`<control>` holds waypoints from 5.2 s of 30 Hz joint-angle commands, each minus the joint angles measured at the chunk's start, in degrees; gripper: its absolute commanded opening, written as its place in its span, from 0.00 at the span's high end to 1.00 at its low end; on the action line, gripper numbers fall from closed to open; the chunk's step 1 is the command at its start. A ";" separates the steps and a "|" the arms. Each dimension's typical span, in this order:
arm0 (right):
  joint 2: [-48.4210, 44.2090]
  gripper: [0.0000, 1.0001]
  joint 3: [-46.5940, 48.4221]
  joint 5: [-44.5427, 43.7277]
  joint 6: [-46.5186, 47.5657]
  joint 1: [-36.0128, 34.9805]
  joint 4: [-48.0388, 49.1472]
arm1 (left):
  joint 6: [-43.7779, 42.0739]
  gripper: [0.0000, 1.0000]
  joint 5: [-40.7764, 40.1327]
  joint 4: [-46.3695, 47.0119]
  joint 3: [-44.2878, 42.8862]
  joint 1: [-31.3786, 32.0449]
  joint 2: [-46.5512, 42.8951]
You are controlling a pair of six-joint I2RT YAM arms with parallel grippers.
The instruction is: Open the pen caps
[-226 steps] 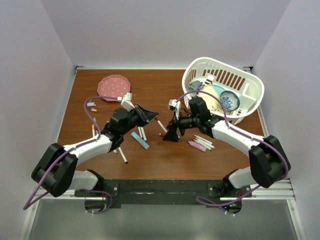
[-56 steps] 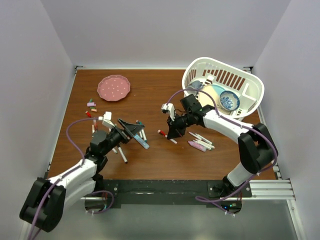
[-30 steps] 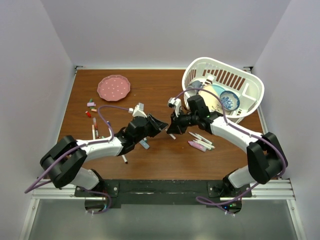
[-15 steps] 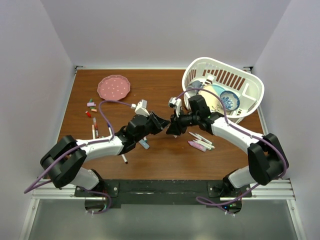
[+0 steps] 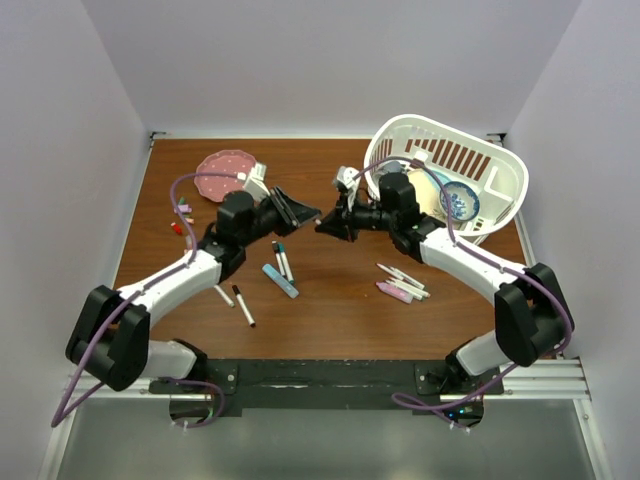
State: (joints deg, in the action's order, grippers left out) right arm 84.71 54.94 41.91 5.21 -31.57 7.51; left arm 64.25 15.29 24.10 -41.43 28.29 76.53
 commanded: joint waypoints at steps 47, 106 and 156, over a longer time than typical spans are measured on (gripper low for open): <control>0.72 1.00 -2.38 5.29 11.66 4.59 -24.91 | -22.15 0.87 -15.55 -19.88 -13.59 -40.42 21.10; 6.68 0.59 15.96 -10.09 30.83 -3.90 -49.43 | -44.65 0.16 -0.33 -32.09 2.67 -23.99 -30.73; 45.28 0.63 42.19 -48.76 1.81 -18.00 -45.92 | -43.07 0.12 -1.07 -29.99 4.16 -28.29 -35.32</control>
State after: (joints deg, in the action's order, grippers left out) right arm 128.09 101.06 -0.99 4.29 -50.11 -37.89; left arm 21.26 10.48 -9.06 -37.17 3.05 40.10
